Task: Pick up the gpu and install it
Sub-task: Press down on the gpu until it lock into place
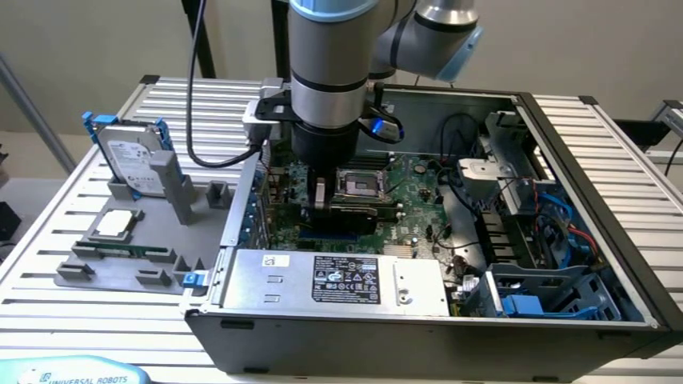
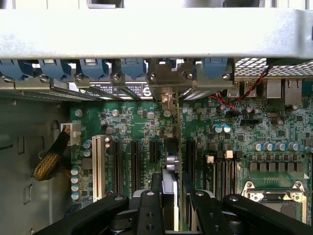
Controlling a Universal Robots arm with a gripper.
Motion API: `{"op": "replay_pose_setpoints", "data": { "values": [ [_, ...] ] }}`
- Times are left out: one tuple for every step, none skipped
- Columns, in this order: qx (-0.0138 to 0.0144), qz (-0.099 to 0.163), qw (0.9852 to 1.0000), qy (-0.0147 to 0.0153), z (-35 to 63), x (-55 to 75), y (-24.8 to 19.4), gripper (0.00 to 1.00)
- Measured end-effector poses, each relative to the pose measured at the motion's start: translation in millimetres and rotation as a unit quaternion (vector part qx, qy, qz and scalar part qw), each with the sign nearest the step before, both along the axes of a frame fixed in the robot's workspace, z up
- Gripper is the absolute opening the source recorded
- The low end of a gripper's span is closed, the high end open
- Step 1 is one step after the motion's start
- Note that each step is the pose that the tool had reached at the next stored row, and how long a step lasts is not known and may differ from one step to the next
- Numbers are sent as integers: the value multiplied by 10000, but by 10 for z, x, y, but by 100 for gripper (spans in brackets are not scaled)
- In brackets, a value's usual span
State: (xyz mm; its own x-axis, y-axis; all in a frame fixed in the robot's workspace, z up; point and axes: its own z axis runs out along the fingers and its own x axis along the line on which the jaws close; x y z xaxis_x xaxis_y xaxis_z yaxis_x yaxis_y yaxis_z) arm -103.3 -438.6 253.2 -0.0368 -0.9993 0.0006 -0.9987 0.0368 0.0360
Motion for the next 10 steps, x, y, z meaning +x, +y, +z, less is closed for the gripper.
{"op": "replay_pose_setpoints", "data": {
  "values": [
    [-1,0,10000,3,-2,0,0,27],
    [-2,-1,10000,7,-3,-1,0,27],
    [-3,-1,10000,7,-5,-1,0,27],
    [-4,-1,10000,9,-7,0,0,27],
    [-4,0,10000,10,-9,0,0,27],
    [-5,0,10000,12,-12,0,0,27],
    [-5,-1,10000,13,-15,0,0,27],
    [-7,0,10000,14,-18,0,0,27],
    [-9,0,10000,14,-20,0,0,27],
    [-10,0,10000,14,-23,0,0,27]
  ]
}}
